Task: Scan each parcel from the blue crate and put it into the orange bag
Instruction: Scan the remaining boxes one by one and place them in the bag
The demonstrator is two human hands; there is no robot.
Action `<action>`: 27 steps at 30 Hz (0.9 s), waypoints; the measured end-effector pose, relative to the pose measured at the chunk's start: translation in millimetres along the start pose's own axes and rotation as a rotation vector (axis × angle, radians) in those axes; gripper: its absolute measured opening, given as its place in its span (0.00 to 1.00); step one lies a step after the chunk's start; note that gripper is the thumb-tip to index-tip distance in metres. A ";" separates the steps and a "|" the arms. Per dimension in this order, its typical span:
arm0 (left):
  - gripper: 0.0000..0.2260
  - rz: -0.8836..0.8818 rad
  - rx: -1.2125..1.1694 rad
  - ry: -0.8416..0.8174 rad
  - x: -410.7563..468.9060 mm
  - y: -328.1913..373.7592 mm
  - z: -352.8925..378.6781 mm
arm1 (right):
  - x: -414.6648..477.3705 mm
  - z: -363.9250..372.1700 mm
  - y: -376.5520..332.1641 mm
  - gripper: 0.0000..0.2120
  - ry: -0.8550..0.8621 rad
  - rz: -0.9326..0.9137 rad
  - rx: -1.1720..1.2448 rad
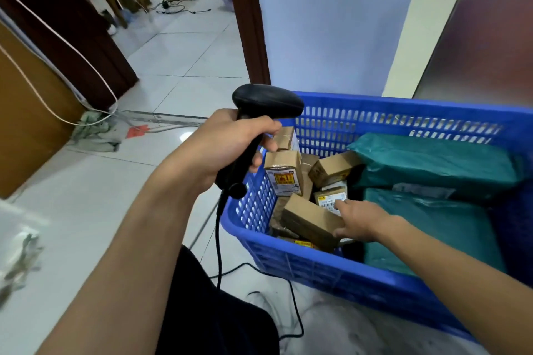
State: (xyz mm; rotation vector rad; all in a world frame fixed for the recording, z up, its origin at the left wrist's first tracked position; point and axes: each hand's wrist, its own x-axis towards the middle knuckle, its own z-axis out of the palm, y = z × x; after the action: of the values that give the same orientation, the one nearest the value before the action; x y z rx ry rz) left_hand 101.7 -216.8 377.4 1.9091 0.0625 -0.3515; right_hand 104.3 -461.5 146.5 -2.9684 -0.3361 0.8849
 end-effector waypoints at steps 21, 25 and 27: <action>0.04 0.055 -0.212 0.048 13.0 15.3 27.3 | -80.7 -51.2 54.7 0.22 0.267 0.181 0.763; 0.08 0.083 -0.314 0.036 14.4 19.6 48.5 | -128.4 -61.7 78.8 0.19 0.416 0.231 0.993; 0.09 0.079 -0.352 -0.013 11.7 23.5 64.8 | -159.0 -68.6 88.3 0.16 0.513 0.233 1.043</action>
State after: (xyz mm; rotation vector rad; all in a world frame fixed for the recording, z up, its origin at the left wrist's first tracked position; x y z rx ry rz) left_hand 104.1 -286.6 374.9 1.5561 0.0375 -0.2784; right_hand 29.4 -579.0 282.0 -2.1142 0.3860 0.1455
